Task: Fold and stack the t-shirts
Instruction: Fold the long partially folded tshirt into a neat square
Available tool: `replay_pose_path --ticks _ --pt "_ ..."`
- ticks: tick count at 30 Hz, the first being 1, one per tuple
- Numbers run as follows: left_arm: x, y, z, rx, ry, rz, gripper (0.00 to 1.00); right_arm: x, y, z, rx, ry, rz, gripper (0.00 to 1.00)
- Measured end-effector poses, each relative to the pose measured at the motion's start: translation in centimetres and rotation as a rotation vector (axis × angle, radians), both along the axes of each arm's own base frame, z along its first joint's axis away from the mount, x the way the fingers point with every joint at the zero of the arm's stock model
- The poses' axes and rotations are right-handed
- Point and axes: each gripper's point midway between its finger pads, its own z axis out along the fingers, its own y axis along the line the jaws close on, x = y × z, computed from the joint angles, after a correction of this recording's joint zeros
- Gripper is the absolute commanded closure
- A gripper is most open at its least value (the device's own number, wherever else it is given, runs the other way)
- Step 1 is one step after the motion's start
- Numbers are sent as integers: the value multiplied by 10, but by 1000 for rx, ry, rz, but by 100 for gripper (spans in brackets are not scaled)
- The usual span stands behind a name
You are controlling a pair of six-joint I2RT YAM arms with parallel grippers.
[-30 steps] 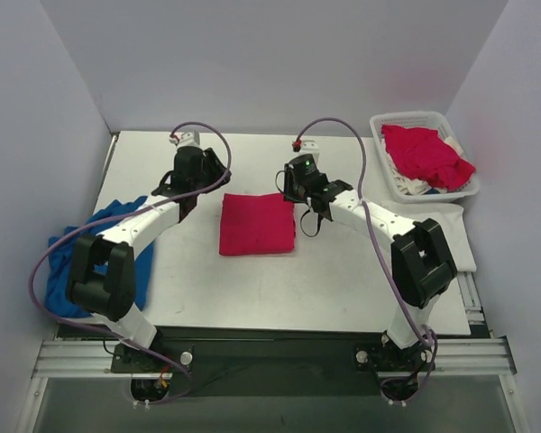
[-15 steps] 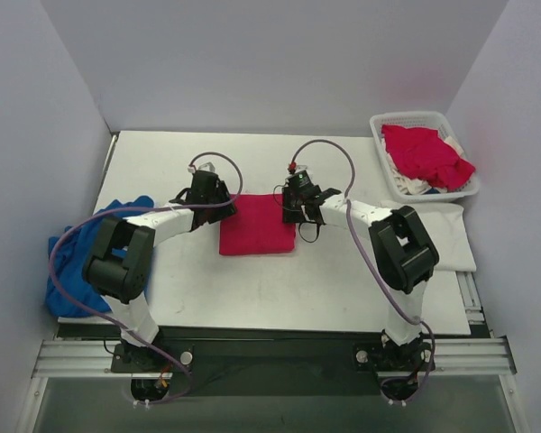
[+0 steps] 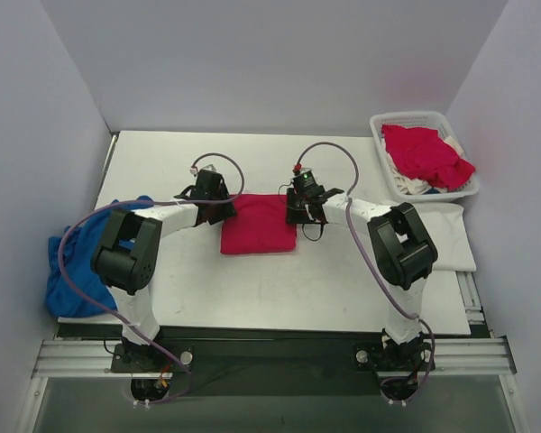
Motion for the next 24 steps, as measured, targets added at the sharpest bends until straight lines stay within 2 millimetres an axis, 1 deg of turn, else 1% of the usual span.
replay_pose_path --ticks 2,3,4,6,7,9,11,14,16,19,24 --pt "-2 1 4 -2 -7 -1 47 -3 -3 4 -6 -9 1 65" --pt "-4 2 7 -4 -14 -1 47 -5 -6 7 -8 -14 1 58" --pt "-6 3 14 -7 -27 -3 47 -7 -8 11 -10 -20 2 54" --pt "-9 4 32 -19 -64 -3 47 -11 -12 19 -14 -37 8 46" --pt "-10 5 43 -27 -91 -1 47 -11 -14 24 -12 -52 8 44" --pt "-11 7 66 -43 -149 5 47 -12 -16 30 -7 -75 4 35" --pt "-13 10 88 -60 -210 14 47 -12 -20 31 -2 -87 -1 32" --pt "-23 18 109 -72 -270 34 46 -14 -25 23 21 -76 -5 32" --pt "-32 24 111 -73 -286 49 46 -19 -30 14 36 -54 -11 32" --pt "-43 31 107 -71 -284 73 46 -24 -33 4 94 -32 -17 33" --pt "-48 36 102 -63 -276 92 46 -12 -26 7 256 -44 -16 34"
